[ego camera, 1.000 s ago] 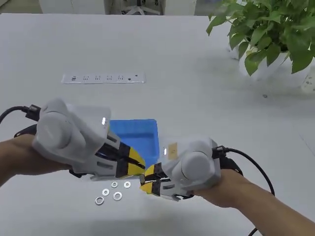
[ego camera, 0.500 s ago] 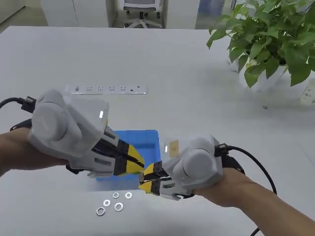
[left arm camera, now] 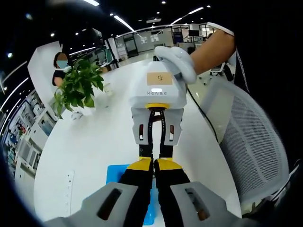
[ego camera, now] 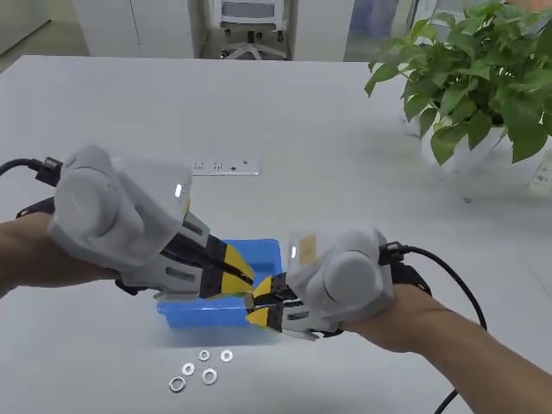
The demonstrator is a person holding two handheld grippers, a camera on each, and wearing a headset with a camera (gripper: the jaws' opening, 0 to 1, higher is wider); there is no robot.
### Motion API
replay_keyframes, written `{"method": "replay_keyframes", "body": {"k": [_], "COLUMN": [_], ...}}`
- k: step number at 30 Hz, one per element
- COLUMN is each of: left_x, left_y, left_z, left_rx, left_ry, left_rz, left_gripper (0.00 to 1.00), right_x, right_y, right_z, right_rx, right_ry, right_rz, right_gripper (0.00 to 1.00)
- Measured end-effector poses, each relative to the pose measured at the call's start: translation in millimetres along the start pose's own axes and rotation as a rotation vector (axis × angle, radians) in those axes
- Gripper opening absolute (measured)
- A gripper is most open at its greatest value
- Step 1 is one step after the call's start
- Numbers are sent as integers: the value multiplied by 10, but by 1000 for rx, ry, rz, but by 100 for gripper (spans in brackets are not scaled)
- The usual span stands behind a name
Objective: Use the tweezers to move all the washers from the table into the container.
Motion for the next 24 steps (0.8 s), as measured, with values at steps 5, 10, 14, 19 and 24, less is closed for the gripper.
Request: {"method": "replay_keyframes", "body": {"k": [5,10,14,19,24], "left_x": [-38,-97,-142,-219,-302], "left_y": [-83,-166,-214,-295,-366], "left_z": [-2,6,18,48,87], "left_rx": [7,12,14,17,20], "left_ry": [-8,-15,-23,-31,-39], "left_rz": [3,6,5,1,-7], "left_gripper": [6,6,6,6,6], "right_x": [-10,-41,-83,-139,-211], "right_y": [79,161,222,295,363], "right_z": [35,81,124,177,241], "right_rx": [0,1,3,6,12], "right_ry": [-1,0,-1,-1,-4], "right_rz": [-2,-1,1,9,17], "right_gripper": [10,10,10,10,10]}}
Point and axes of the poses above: the centre of the closed fingertips' face, and the gripper's own axes: z roughly forward along the fingers, y roughly to its right, x roughly out of its top, the point moved 4 cm from there along -z, roughly backward along the fingers, and after that the axes turned 11 degrees about y, right-handed, at the moved point
